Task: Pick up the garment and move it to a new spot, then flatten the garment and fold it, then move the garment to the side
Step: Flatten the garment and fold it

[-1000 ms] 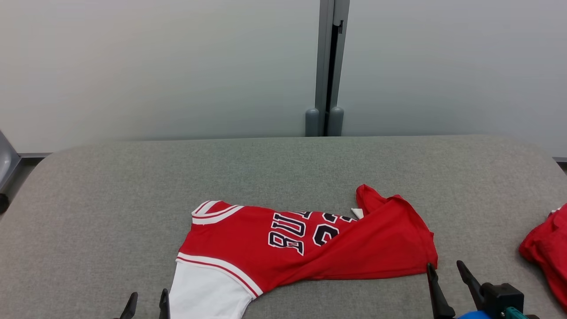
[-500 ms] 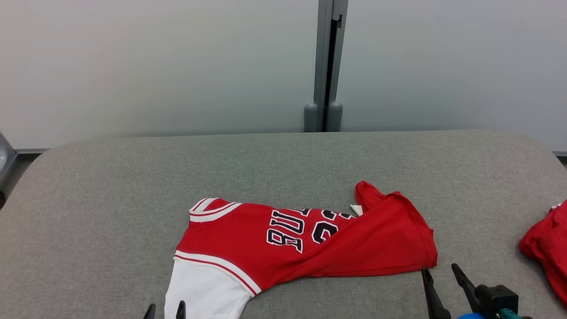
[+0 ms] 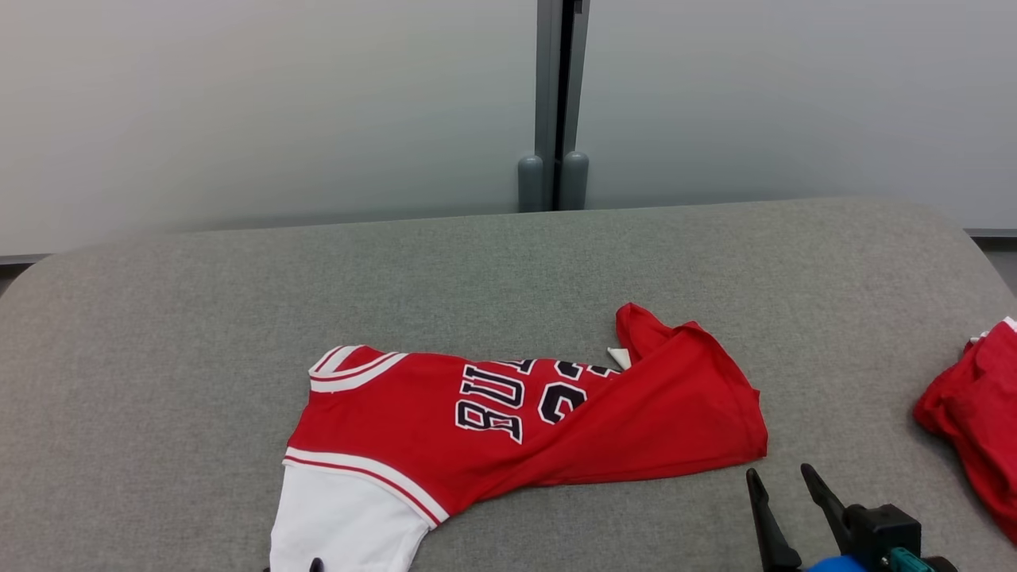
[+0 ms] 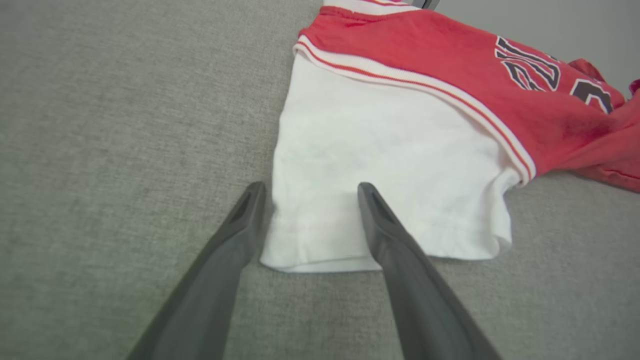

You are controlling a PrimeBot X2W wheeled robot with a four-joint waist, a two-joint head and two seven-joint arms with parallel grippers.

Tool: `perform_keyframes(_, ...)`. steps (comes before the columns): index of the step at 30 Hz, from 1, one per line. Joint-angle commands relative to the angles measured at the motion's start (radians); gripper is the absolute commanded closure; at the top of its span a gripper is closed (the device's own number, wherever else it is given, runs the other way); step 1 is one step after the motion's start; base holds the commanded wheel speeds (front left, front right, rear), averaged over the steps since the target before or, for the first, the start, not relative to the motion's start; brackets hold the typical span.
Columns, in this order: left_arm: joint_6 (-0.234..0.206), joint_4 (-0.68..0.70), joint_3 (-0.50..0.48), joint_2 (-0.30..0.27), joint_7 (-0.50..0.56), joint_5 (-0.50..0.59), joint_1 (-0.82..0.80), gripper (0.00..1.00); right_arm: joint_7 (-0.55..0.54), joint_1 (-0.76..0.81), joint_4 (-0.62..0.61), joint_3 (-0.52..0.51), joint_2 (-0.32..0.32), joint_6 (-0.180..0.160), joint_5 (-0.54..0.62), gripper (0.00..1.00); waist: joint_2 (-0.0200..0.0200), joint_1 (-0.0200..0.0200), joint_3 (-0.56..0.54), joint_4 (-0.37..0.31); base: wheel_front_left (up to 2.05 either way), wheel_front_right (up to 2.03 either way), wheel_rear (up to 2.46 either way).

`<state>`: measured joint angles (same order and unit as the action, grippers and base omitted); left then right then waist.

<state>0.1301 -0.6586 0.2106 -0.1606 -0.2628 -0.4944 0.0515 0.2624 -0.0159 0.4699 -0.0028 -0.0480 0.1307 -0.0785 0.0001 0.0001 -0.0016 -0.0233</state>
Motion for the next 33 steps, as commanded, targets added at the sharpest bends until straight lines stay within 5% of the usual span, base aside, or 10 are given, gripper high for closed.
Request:
perform_keyframes(1,0.001,-0.006,0.012,-0.015,-0.002,-0.031,-0.025,0.00,0.003,-0.007,-0.006,0.000,-0.005,0.000,0.009,0.00,-0.0001,-0.0001,0.004,-0.005,0.00,0.00,0.00)
perform_keyframes(15,0.001,0.049,0.151,-0.081,-0.001,-0.252,-0.040,0.00,0.003,-0.023,-0.026,0.013,-0.005,0.000,0.016,0.00,-0.0001,-0.0001,0.036,-0.031,0.00,0.00,0.00)
perform_keyframes(22,0.001,0.061,0.126,-0.097,-0.001,-0.271,-0.039,0.00,0.003,-0.034,-0.037,0.023,-0.005,0.000,0.010,0.00,-0.0001,-0.0001,0.052,-0.039,0.00,0.00,0.00)
perform_keyframes(33,0.001,0.089,0.220,-0.123,0.000,-0.372,-0.051,0.00,0.003,-0.048,-0.055,0.041,-0.005,0.000,0.008,0.00,-0.0001,-0.0001,0.088,-0.053,0.00,0.00,0.00)
